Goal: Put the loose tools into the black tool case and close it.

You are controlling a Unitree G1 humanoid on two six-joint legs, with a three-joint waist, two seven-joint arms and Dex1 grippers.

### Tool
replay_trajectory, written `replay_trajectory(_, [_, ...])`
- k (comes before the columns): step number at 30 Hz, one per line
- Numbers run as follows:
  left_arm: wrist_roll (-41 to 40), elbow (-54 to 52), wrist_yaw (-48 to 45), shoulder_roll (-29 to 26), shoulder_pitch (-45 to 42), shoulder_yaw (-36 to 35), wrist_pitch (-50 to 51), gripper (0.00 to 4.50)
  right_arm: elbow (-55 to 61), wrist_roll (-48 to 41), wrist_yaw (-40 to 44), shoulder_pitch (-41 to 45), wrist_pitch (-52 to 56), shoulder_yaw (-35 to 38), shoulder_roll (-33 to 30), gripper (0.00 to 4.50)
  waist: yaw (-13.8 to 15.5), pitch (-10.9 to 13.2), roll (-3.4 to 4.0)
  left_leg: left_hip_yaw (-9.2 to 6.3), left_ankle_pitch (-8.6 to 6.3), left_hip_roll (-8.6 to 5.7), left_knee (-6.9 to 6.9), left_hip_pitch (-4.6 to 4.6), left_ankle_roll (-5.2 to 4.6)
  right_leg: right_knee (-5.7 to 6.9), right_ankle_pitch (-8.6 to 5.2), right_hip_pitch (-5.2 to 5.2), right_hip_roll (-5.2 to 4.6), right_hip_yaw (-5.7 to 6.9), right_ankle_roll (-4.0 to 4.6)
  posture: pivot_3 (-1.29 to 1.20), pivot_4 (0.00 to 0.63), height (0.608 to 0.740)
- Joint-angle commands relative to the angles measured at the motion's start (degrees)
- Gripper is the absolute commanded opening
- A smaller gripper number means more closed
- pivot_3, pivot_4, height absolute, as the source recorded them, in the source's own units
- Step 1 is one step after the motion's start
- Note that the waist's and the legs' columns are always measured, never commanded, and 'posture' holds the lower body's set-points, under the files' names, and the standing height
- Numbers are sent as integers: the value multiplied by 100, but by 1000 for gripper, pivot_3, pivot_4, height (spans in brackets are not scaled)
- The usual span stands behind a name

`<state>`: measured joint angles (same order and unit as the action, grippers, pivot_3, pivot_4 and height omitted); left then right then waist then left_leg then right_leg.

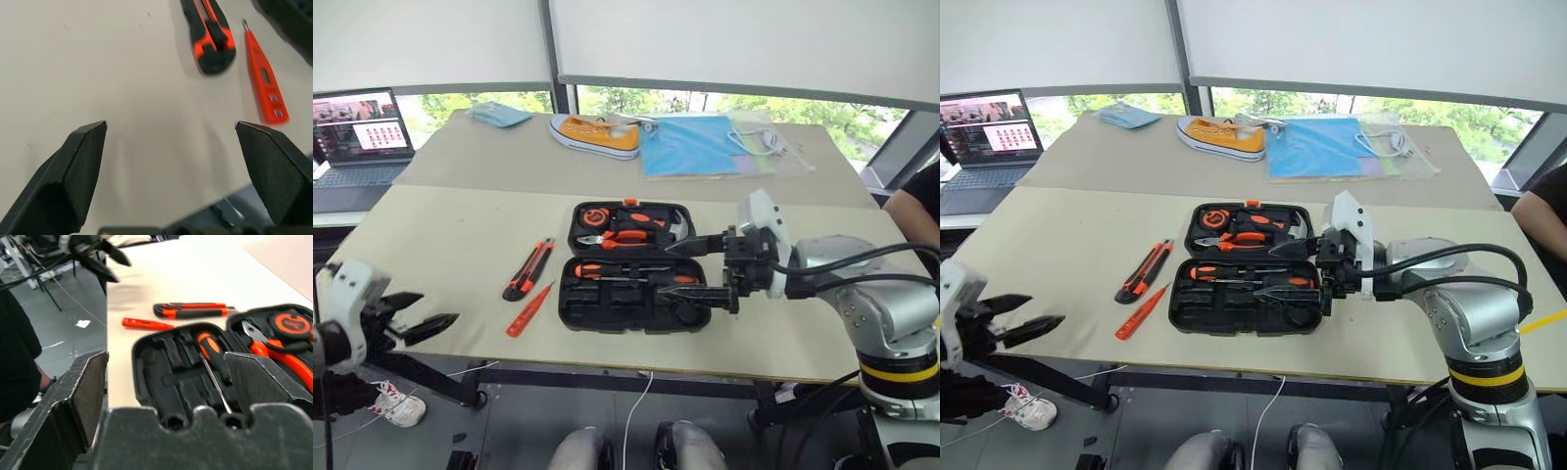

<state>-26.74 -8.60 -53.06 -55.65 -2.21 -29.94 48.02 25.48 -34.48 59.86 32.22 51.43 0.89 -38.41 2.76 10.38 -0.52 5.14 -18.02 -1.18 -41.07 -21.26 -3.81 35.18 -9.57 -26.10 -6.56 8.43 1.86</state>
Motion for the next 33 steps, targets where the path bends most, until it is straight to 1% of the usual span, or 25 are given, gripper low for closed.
replay_trajectory(1, [-139,169,251,-142,-1103,811,655,4500,300,-150,-287,-68,-72,127,-18,4449,-14,-1,-7,5,1,1,1,-5,0,-2,5,-2,3,-3,-7,0,150,718])
replay_trajectory(4, [-192,227,261,-80,-1909,1484,1063,4500,521,-221,-463,-236,-55,163,-79,4449,-64,-1,-13,12,2,-5,4,-9,-6,0,6,-6,8,-8,-4,0,150,718])
replay_trajectory(6, [-240,149,226,-113,-2188,1805,1338,4500,669,-249,-568,-359,-42,217,-140,4449,-98,-1,-14,16,15,-2,5,-10,-25,1,22,-7,16,-7,27,0,150,718])
replay_trajectory(7, [-275,22,210,-164,-2261,1957,1480,4500,758,-267,-646,-441,-19,275,-169,4449,-122,-1,-14,18,32,-1,9,-9,-57,-1,21,-7,20,-5,33,0,150,718])
replay_trajectory(8, [-298,-56,211,-200,-2306,2053,1568,4500,815,-283,-703,-492,-3,312,-187,4449,-161,-1,-14,19,33,1,13,-10,-58,-5,21,-8,22,-5,39,0,150,718])
replay_trajectory(10, [-448,-422,21,-412,-2113,2139,1687,4500,944,-360,-800,-611,23,386,-242,4449,-220,0,-16,19,34,2,30,-11,-61,-7,17,-8,30,-3,46,0,150,718])
replay_trajectory(13, [-604,-850,110,-556,-1933,2201,2143,4500,1074,-492,-905,-734,37,441,-324,4449,-277,1,-17,18,35,8,37,-10,-61,-14,11,-7,37,-2,53,0,150,718])
replay_trajectory(15, [-630,-1009,172,-611,-1886,2258,2268,4500,1109,-525,-945,-778,23,434,-367,4449,-265,2,-18,16,34,6,38,-7,-60,-23,-18,-7,33,-3,31,0,150,718])
replay_trajectory(19, [-638,-1174,373,-573,-1908,2421,2564,4500,1106,-553,-1038,-820,-25,396,-424,4449,-209,3,-18,15,32,7,31,0,-33,-13,-24,-6,25,-7,24,0,150,718])
replay_trajectory(20, [-621,-1192,461,-540,-1911,2478,2637,4500,1101,-566,-1066,-825,-35,389,-432,4449,-205,3,-18,14,15,6,31,0,-4,-12,-24,-6,22,-8,24,0,150,718])
replay_trajectory(24, [-471,-1217,704,-499,-1794,2747,2586,4500,1119,-611,-1133,-843,-61,362,-451,4449,-194,4,-20,14,16,4,26,2,1,3,-20,-5,14,-8,19,0,150,718])
replay_trajectory(26, [-313,-1196,835,-477,-1669,2961,2394,3989,1136,-629,-1157,-845,-66,361,-452,4500,-192,4,-20,15,17,5,24,4,2,8,-20,-5,15,-9,19,0,150,718])
replay_trajectory(27, [-258,-1196,871,-470,-1628,3024,2315,3858,1143,-639,-1169,-846,-67,362,-453,4500,-190,4,-20,15,17,4,25,5,1,10,-20,-6,14,-9,19,0,150,718])
replay_trajectory(28, [-389,-1182,857,-347,-1676,2976,2436,3479,1142,-661,-1189,-830,-57,372,-446,4500,-188,4,-20,15,17,5,25,4,1,10,-20,-6,15,-9,20,0,150,718])
replay_trajectory(29, [-470,-1159,864,-242,-1728,2948,2500,3479,1141,-683,-1208,-814,-46,380,-439,4500,-186,4,-20,15,17,5,25,4,1,9,-20,-6,15,-9,20,0,150,718])
replay_trajectory(33, [-382,-1023,1005,-22,-1847,3099,2498,3479,1156,-762,-1261,-784,-15,405,-436,4500,-127,4,-21,15,18,3,21,3,0,9,-20,-4,12,-7,20,0,150,718])
